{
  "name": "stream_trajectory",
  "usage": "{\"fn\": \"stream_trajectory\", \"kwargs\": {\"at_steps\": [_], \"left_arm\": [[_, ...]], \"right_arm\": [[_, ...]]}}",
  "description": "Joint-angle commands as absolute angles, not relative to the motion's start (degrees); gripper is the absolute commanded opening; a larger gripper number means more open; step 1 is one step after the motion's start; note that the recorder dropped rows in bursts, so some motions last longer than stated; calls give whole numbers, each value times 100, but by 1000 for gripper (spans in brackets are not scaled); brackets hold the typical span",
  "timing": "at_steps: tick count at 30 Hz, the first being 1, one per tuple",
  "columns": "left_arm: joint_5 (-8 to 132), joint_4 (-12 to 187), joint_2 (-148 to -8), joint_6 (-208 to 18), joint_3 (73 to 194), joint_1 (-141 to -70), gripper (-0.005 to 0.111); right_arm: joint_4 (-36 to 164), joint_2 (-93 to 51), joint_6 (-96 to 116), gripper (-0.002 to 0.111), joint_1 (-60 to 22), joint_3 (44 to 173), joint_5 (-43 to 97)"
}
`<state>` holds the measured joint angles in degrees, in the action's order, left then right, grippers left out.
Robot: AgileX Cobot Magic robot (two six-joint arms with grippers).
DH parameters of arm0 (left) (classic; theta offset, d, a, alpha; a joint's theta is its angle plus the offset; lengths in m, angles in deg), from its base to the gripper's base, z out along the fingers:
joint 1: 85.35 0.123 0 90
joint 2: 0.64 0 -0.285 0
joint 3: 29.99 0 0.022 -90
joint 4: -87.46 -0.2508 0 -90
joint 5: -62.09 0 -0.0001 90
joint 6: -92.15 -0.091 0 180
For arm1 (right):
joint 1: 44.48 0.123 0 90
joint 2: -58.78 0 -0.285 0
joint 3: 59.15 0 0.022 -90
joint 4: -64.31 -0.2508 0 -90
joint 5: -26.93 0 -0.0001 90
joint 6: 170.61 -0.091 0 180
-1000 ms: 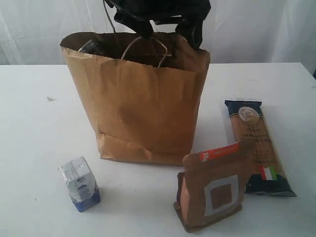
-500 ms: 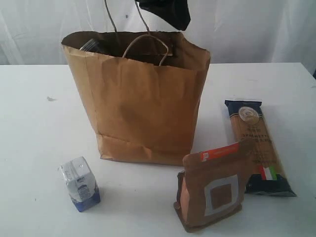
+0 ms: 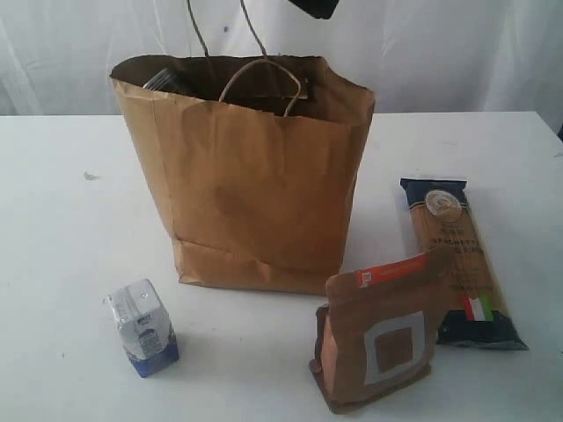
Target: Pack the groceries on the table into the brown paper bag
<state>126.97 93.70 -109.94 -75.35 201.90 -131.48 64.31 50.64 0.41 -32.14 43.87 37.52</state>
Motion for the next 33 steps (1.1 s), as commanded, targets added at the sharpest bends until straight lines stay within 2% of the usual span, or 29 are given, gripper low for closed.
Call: {"fn": "stream_trajectory", "kwargs": {"at_steps": [1, 13, 18, 20, 30, 33], "left_arm": [[13206, 9276, -10767, -7628, 20217, -13299, 0], [13206, 8292, -10293, -7565, 20179, -14104, 0], [13206, 7948, -9734, -7310, 19427, -14162, 0], [13149, 7793, -9369, -7129, 18885, -14162, 0], [10487, 7967, -6832, -6156, 14260, -14162, 0], [9914, 7979, -6393, -5802, 13319, -14162, 0]], "right_arm": [[6431, 5099, 30, 0, -3248, 4363, 3709], [6431, 5099, 30, 0, -3248, 4363, 3709], [6431, 5099, 30, 0, -3248, 4363, 3709], [6431, 5099, 30, 0, -3248, 4363, 3709], [6431, 5099, 30, 0, -3248, 4363, 3709], [6431, 5099, 32, 0, -3248, 4363, 3709]]}}
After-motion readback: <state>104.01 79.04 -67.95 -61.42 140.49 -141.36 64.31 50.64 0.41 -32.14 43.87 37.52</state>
